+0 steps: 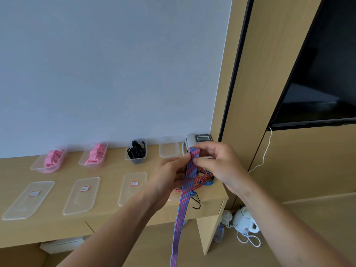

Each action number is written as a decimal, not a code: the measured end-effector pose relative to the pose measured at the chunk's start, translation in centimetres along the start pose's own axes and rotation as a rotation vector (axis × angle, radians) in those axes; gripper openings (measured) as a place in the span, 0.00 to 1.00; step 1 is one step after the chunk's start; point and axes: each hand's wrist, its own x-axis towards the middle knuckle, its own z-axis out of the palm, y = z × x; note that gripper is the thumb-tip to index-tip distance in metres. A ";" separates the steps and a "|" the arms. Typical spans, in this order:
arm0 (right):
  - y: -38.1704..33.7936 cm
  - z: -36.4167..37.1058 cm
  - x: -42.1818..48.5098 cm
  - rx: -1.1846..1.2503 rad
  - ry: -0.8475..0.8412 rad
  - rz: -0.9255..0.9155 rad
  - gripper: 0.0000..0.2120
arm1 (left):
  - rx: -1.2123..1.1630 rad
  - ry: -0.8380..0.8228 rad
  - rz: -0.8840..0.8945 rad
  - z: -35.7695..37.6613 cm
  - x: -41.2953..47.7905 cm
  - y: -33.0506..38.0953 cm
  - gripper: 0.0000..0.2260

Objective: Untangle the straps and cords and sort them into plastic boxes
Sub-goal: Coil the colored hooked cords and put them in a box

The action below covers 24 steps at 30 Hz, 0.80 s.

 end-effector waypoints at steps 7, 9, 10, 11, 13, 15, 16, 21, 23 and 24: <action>-1.4 0.4 0.3 -0.073 0.069 -0.142 0.18 | -0.037 -0.001 -0.117 0.1 -0.5 -0.6 0.24; -1.5 0.7 0.3 -0.083 0.111 -0.181 0.18 | -0.064 0.014 -0.132 0.2 -0.7 -0.6 0.26; -1.5 0.9 0.3 -0.091 0.136 -0.201 0.17 | -0.073 0.021 -0.135 0.3 -0.8 -0.6 0.26; -1.6 1.0 0.3 -0.108 0.160 -0.226 0.16 | -0.085 0.030 -0.135 0.4 -0.9 -0.5 0.26; -1.5 1.3 0.1 -0.169 0.201 -0.304 0.15 | -0.131 0.038 -0.142 0.6 -1.1 -0.1 0.26; -1.4 1.5 -0.3 -0.221 0.237 -0.402 0.14 | -0.187 0.033 -0.163 0.7 -1.2 0.3 0.28; -1.2 1.6 -0.6 -0.236 0.254 -0.458 0.14 | -0.207 0.029 -0.169 0.7 -1.2 0.6 0.29; -0.5 2.3 -1.5 -0.341 0.296 -0.698 0.16 | -0.222 0.013 -0.174 0.5 -1.2 1.5 0.29; 0.1 2.3 -1.6 -0.379 0.279 -0.787 0.17 | -0.218 0.012 -0.165 0.4 -1.1 1.9 0.26; 0.5 2.4 -1.7 -0.381 0.266 -0.808 0.17 | -0.214 0.017 -0.156 0.3 -1.0 2.1 0.23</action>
